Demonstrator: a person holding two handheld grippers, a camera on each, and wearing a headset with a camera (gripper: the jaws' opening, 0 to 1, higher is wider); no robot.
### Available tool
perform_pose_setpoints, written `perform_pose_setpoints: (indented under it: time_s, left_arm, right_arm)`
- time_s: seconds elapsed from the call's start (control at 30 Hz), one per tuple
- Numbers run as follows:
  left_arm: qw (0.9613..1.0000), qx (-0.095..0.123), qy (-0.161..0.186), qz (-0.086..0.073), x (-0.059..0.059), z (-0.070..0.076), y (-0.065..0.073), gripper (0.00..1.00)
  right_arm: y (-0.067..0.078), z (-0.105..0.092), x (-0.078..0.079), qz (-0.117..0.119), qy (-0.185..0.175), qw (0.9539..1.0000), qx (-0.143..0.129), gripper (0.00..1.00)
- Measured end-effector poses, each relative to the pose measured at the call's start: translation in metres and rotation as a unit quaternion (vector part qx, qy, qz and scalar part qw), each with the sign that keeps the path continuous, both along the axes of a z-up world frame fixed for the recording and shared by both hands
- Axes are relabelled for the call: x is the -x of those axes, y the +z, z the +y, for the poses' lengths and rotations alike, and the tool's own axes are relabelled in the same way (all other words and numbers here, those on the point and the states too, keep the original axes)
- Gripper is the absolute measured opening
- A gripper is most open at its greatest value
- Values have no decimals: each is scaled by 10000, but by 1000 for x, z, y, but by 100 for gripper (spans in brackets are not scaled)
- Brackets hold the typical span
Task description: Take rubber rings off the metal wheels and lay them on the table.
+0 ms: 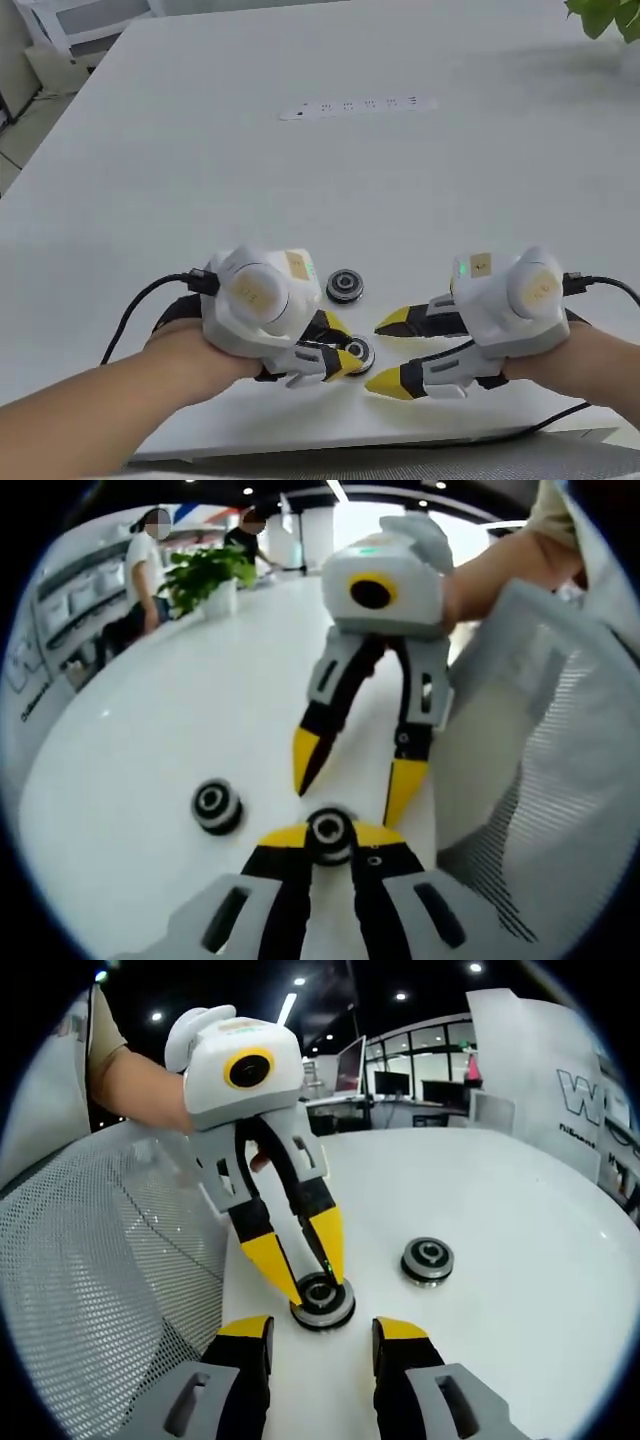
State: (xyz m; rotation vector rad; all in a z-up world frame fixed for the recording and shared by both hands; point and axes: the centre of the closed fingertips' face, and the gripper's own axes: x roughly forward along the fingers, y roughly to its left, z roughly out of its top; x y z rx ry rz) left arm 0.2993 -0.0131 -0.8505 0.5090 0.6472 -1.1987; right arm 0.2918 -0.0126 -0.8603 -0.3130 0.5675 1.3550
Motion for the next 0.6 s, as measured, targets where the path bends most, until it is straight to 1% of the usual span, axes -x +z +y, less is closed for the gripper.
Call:
perform_pose_setpoints:
  time_s: [0.1, 0.27, 0.4, 0.43, 0.6]
  left_arm:
    - [10000, 23, 35, -19, 0, 1, 0, 14]
    - [10000, 62, 46, -48, 0, 0, 0, 14]
    - [9999, 65, 57, -71, 0, 0, 0, 14]
    - [9999, 65, 57, -74, 0, 0, 0, 14]
    - [9999, 73, 75, -78, -1, 1, 0, 14]
  right_arm:
    - [1, 4, 0, 5, 18, 10000, -29, 36]
    - [4, 9, -2, 26, -48, 9999, -156, 32]
    - [2, 12, -2, 12, -27, 9999, -137, 31]
    - [1, 13, -1, 38, -27, 9999, -136, 31]
    - [0, 15, -2, -16, -16, 9999, -112, 30]
